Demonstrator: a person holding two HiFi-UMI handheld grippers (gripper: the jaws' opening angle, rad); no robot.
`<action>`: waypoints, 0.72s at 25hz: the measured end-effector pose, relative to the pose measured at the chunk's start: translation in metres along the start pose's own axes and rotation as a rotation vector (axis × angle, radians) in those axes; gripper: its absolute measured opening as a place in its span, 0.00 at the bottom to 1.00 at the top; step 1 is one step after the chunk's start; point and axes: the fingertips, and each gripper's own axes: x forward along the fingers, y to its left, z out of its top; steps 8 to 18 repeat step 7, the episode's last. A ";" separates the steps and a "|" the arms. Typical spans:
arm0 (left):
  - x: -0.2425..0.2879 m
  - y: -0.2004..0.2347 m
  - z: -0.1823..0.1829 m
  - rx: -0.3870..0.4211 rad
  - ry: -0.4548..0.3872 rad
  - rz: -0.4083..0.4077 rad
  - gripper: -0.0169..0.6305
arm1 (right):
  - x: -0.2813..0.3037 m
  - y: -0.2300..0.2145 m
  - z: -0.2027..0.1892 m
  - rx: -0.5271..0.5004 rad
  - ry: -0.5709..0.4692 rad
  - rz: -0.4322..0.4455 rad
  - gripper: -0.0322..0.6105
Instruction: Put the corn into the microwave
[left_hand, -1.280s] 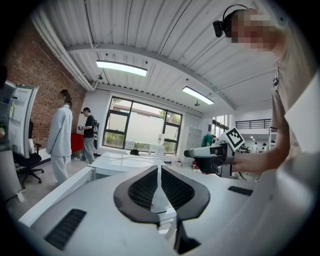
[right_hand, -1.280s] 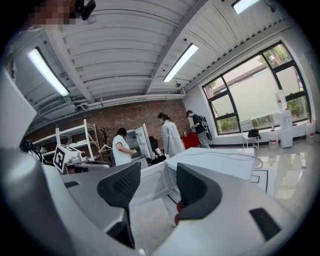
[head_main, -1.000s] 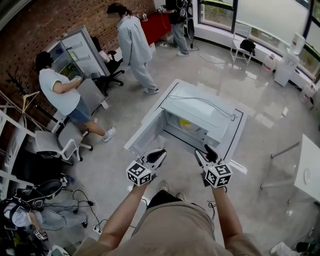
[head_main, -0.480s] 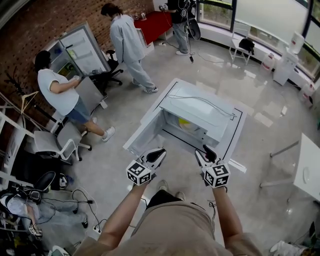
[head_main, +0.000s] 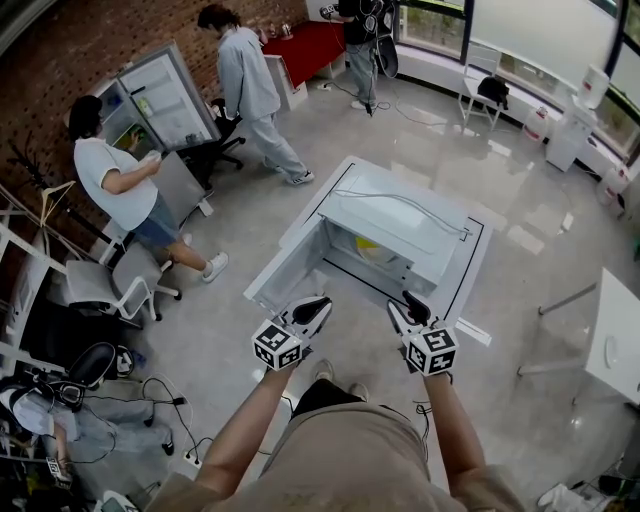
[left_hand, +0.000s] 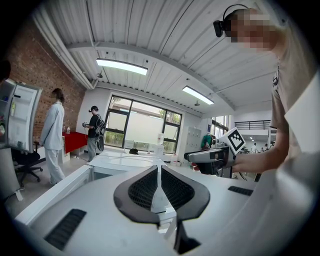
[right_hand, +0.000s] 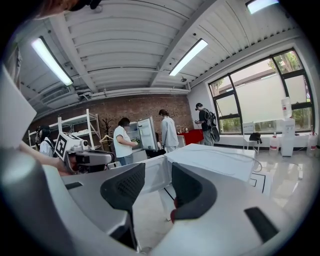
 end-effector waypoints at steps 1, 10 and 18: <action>0.001 0.000 -0.001 -0.001 0.001 0.000 0.04 | 0.000 0.000 -0.001 0.003 0.002 0.002 0.32; 0.000 -0.001 -0.005 -0.011 0.005 0.007 0.04 | 0.001 0.007 -0.011 0.009 0.026 0.026 0.32; 0.000 -0.001 -0.005 -0.011 0.005 0.007 0.04 | 0.001 0.007 -0.011 0.009 0.026 0.026 0.32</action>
